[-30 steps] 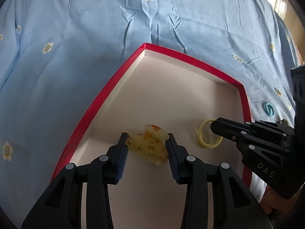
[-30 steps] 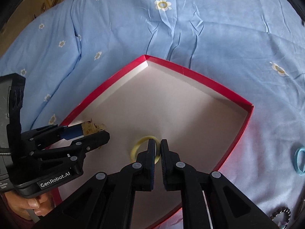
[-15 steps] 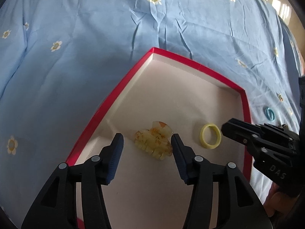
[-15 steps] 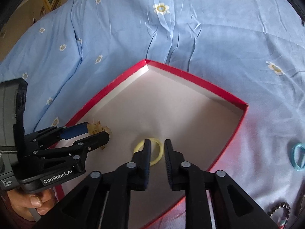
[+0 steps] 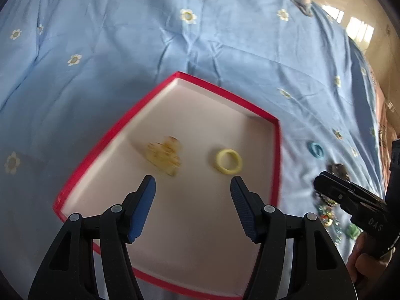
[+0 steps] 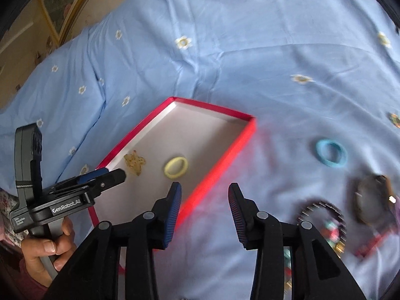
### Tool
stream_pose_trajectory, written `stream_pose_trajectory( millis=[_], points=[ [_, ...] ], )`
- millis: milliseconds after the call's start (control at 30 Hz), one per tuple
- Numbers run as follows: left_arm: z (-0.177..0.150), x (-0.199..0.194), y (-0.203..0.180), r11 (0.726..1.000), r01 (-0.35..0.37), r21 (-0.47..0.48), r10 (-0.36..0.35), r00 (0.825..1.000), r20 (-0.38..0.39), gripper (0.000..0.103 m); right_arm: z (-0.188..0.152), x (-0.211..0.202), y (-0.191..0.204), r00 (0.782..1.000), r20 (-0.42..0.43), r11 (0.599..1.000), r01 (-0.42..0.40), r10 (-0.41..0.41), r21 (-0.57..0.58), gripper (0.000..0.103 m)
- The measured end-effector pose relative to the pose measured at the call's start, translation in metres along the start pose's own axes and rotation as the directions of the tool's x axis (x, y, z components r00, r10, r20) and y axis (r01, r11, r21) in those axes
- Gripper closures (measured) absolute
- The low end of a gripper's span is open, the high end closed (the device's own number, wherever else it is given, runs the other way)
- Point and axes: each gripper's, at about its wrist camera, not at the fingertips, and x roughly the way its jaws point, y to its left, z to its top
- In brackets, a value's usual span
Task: Organize jewelry
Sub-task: 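Move both grippers back over the remaining jewelry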
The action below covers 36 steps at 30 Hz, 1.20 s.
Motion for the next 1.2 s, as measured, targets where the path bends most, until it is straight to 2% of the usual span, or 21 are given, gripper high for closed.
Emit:
stream_pose_trajectory(
  millis=[500, 867, 1200],
  points=[
    [-0.023, -0.016, -0.064, 0.991, 0.108, 0.083, -0.106, 0.994, -0.031, 0.041, -0.033, -0.075, -0.054, 0.992, 0.064, 0.990, 0.103, -0.109, 0.096, 0.061],
    [-0.032, -0.009, -0.094, 0.981, 0.148, 0.124, -0.140, 0.988, -0.069, 0.041, -0.054, -0.110, -0.092, 0.980, 0.080, 0.973, 0.165, -0.180, 0.161, 0.060],
    [-0.031, 0.005, -0.124, 0.970, 0.170, 0.172, -0.154, 0.983, -0.102, 0.041, -0.064, -0.125, -0.124, 0.970, 0.082, 0.954, 0.206, -0.228, 0.217, 0.060]
  ],
)
